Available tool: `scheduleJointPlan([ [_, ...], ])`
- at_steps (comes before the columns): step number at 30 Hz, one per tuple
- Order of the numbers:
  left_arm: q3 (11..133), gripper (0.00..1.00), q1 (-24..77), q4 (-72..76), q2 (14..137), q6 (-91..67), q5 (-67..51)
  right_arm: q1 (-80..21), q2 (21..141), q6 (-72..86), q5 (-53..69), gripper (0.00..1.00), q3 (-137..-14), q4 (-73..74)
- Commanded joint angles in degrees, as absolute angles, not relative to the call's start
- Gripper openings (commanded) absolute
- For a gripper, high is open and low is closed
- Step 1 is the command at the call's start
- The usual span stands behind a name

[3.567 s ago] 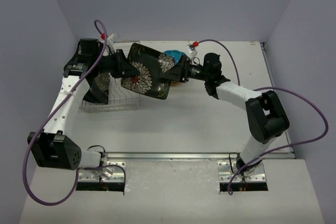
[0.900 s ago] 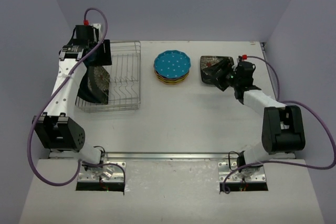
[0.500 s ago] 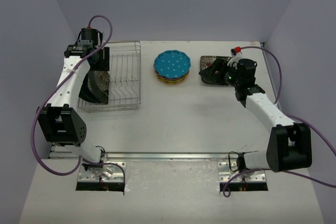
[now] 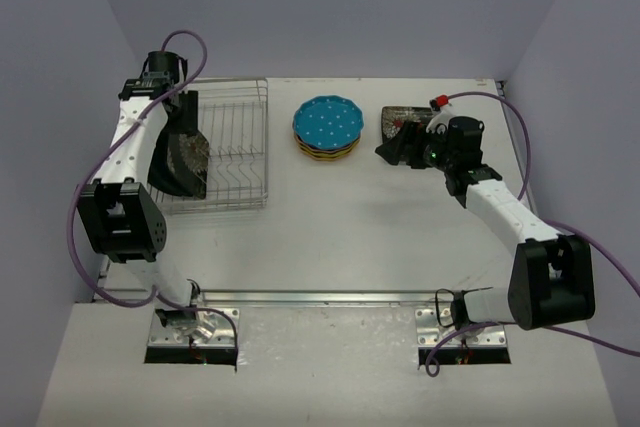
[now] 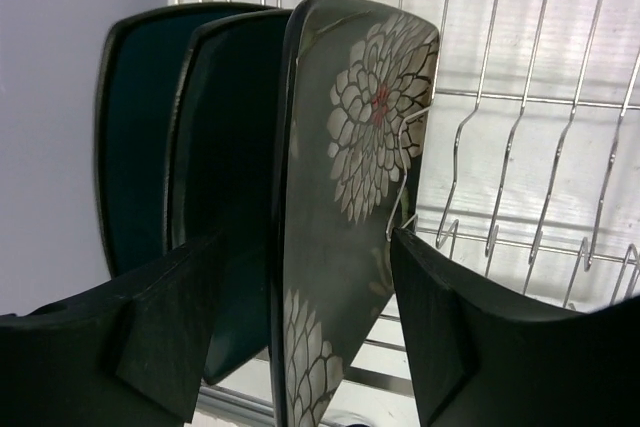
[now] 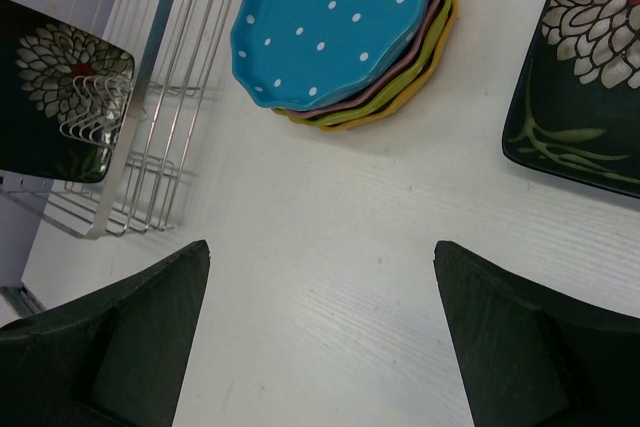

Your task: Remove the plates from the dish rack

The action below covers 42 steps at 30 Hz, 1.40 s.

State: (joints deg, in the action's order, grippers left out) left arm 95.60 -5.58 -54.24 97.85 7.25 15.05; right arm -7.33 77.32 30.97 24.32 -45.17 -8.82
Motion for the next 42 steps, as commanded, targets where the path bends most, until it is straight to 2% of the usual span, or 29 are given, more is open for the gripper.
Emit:
scheduleJointPlan([
  [1, 97.82, 0.60, -6.94, -54.61, 100.45, 7.50, 11.91, -7.56, 75.76, 29.83, 25.23, 0.93, -46.09, -9.81],
  [6, 97.65, 0.48, -6.94, -55.05, 102.65, 8.06, 7.99, -7.56, 76.14, 30.00, 25.43, 0.93, -46.20, -9.79],
  [12, 96.27, 0.40, -6.86, -54.43, 105.21, 8.82, 6.62, -7.56, 76.55, 30.76, 25.90, 0.93, -45.73, -10.40],
  [19, 96.56, 0.11, -6.86, -54.60, 105.52, 8.19, 5.19, -7.56, 76.38, 31.06, 26.32, 0.93, -45.88, -9.76],
  [21, 97.22, 0.01, -6.86, -55.33, 105.18, 7.64, 4.38, -7.56, 76.29, 31.29, 26.28, 0.93, -45.99, -9.66],
  [27, 99.84, 0.00, -6.94, -57.42, 102.90, 6.14, 2.89, -7.56, 75.94, 31.55, 26.37, 0.93, -46.58, -9.23],
  [35, 113.99, 0.00, -6.91, -60.32, 99.17, 4.64, 2.86, -7.56, 75.84, 32.20, 26.54, 0.93, -47.15, -8.91],
  [42, 118.83, 0.00, -6.86, -59.47, 95.87, 5.42, -0.55, -7.56, 75.91, 32.88, 27.44, 0.93, -47.29, -9.38],
])
